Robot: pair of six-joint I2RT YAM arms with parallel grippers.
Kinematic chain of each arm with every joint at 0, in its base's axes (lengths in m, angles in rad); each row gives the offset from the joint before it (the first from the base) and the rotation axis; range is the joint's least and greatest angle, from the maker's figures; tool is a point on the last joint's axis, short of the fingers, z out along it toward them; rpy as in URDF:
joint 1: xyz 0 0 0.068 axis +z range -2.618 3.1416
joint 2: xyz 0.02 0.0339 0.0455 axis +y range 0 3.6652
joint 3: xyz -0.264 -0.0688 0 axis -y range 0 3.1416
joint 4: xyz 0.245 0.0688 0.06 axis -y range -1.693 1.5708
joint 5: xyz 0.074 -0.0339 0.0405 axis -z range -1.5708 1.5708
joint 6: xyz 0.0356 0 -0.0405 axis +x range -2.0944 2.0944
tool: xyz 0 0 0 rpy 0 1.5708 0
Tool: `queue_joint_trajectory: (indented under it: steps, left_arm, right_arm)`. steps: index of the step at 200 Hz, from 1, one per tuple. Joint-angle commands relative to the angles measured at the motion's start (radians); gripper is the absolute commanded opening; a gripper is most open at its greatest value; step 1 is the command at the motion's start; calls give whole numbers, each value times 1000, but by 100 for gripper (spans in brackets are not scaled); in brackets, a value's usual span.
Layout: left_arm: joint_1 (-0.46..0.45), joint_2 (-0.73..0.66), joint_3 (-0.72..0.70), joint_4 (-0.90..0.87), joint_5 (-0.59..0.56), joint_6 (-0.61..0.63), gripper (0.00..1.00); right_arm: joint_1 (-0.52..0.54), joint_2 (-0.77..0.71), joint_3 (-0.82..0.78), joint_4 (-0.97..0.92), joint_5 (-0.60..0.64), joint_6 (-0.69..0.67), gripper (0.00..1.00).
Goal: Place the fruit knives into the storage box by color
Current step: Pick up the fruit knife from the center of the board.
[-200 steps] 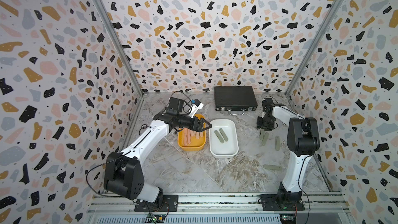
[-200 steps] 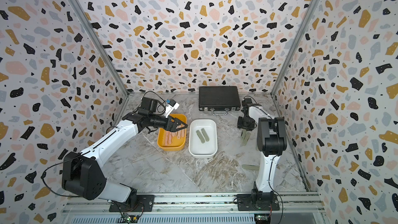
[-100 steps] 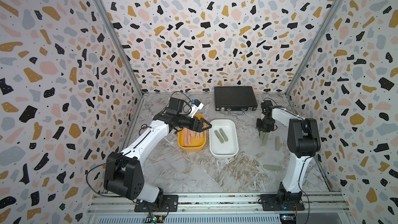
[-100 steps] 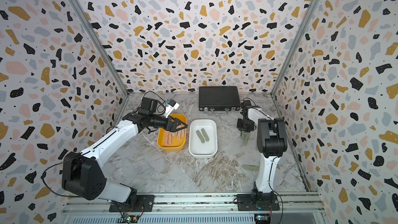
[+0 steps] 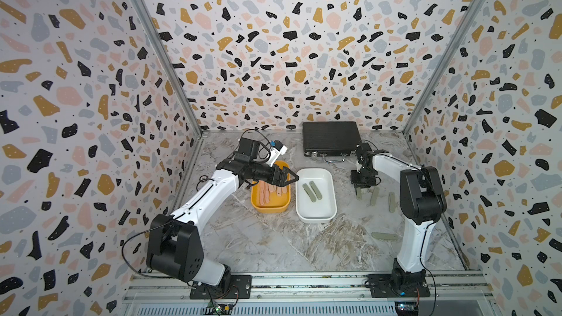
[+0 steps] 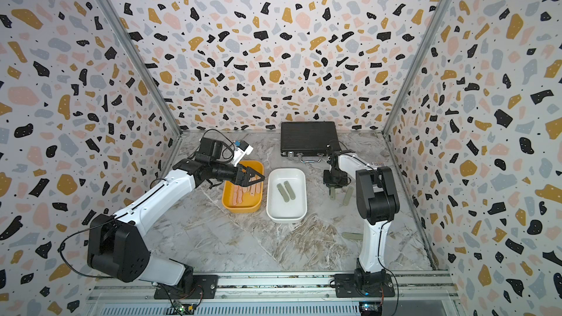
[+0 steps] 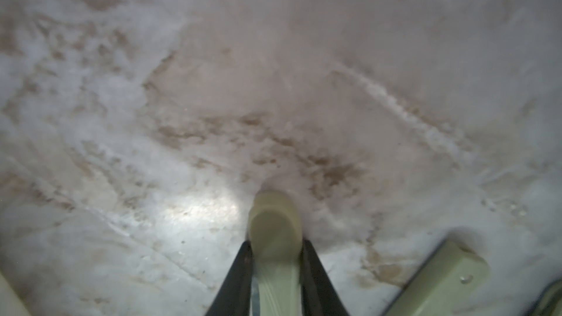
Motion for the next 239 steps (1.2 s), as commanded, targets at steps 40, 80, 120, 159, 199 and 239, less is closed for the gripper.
queue_joint_trajectory:
  steps: [40, 80, 120, 159, 199, 239]
  left_arm:
    - [-3, -5, -16, 28, 5, 22, 91]
    - [-4, -4, -16, 29, 4, 23, 91]
    - [-3, 4, -16, 29, 2, 26, 91]
    - [-4, 5, -18, 27, -1, 27, 91]
    - [-3, 6, -16, 28, -1, 27, 91]
    - [-3, 9, -16, 26, -1, 28, 91]
  right_arm:
    - [64, -4, -17, -51, -20, 26, 25]
    - [65, 13, 4, -61, 10, 15, 36]
    - [64, 39, 39, -75, 42, 1, 38]
    - [56, 65, 65, -80, 53, -5, 38]
    - [47, 85, 80, -80, 57, -13, 38]
    - [44, 106, 90, -82, 57, -22, 38]
